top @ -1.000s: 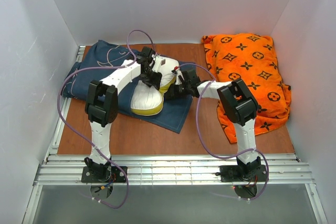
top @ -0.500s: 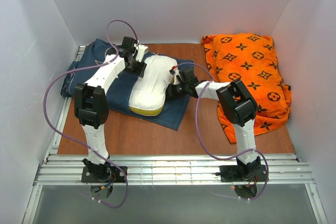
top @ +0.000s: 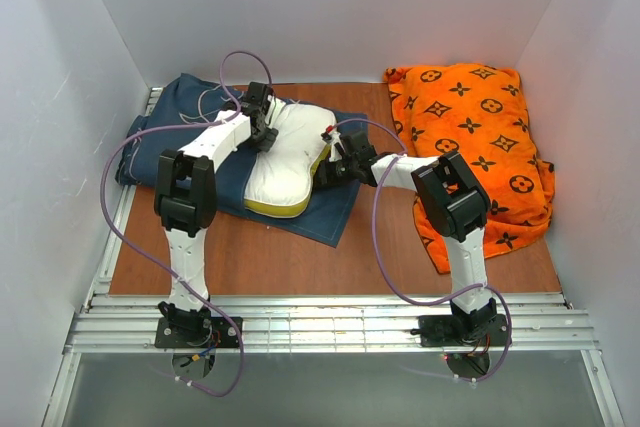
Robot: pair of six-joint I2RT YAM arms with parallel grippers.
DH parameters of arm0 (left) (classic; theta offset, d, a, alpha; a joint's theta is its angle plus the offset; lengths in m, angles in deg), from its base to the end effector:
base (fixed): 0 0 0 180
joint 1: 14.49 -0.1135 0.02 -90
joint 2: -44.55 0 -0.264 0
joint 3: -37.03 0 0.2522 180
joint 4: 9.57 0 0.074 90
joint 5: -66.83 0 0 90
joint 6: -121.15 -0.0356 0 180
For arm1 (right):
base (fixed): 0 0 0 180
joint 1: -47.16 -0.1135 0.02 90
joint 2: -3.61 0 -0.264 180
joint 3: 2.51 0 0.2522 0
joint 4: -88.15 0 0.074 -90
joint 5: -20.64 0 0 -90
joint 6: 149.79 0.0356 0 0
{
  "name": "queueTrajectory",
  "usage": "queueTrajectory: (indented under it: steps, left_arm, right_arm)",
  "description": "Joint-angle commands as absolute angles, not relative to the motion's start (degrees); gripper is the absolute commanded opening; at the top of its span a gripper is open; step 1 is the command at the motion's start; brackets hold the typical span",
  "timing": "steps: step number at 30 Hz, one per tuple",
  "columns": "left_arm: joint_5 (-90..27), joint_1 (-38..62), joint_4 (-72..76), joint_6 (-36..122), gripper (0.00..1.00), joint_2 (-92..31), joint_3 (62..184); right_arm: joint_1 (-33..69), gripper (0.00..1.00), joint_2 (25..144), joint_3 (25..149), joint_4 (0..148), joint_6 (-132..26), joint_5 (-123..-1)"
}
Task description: Put the pillow into the pillowcase
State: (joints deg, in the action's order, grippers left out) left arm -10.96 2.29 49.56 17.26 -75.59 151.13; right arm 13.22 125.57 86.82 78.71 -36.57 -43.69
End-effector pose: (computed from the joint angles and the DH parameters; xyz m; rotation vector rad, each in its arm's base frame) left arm 0.4321 -0.1224 0.2165 0.6506 2.6119 0.2728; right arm 0.3655 0.2645 0.1304 -0.4710 2.3914 1.0008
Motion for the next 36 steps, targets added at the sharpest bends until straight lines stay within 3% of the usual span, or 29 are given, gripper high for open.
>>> queueTrajectory:
  steps: [1, 2, 5, 10, 11, 17, 21, 28, 31, 34, 35, 36]
  left_arm:
    - [-7.4, 1.9, 47.4, 15.9, 0.21, -75.2, 155.3]
    - [-13.7, 2.0, 49.9, 16.5, 0.16, -74.9, 157.0]
    - [-18.4, 4.5, 52.2, 16.9, 0.09, -74.2, 157.2]
    - [-13.9, 8.1, 50.3, 17.7, 0.12, -72.4, 152.4]
    - [-12.5, 8.1, 50.1, 17.8, 0.0, -72.9, 152.3]
    - [-12.8, 8.2, 50.2, 17.3, 0.0, -73.1, 154.2]
    - [-22.5, 8.5, 50.0, 18.3, 0.0, -69.8, 154.7]
    - [-50.4, 11.5, 52.0, 21.5, 0.0, -64.0, 155.7]
    - [-55.0, 13.5, 51.9, 24.1, 0.0, -63.8, 155.6]
    - [-48.4, 13.2, 49.9, 26.8, 0.0, -63.5, 154.5]
    - [-41.8, 11.0, 49.5, 27.7, 0.02, -63.0, 153.8]
    - [-36.1, 10.0, 49.9, 28.2, 0.1, -62.9, 153.5]
  right_arm:
    - [12.5, 0.17, 128.9, 85.1, 70.4, -39.4, -50.5]
    - [12.5, 0.17, 128.9, 85.3, 70.4, -39.4, -50.0]
    - [12.2, 0.17, 129.6, 86.2, 70.0, -39.5, -49.8]
    - [11.8, 0.17, 129.4, 86.2, 69.6, -39.6, -49.9]
    - [11.8, 0.17, 129.2, 86.1, 69.6, -39.6, -49.9]
    - [11.8, 0.17, 128.9, 85.6, 69.6, -39.8, -50.0]
    - [11.8, 0.17, 129.0, 86.0, 69.8, -39.4, -49.1]
    - [11.7, 0.17, 129.1, 86.6, 70.5, -38.8, -47.0]
    - [11.6, 0.18, 128.9, 86.3, 71.1, -38.3, -45.6]
    - [11.7, 0.18, 127.5, 85.5, 71.8, -38.3, -44.9]
    - [11.7, 0.18, 126.8, 85.1, 71.9, -38.4, -44.8]
    - [11.8, 0.19, 126.2, 84.3, 72.0, -39.0, -44.8]
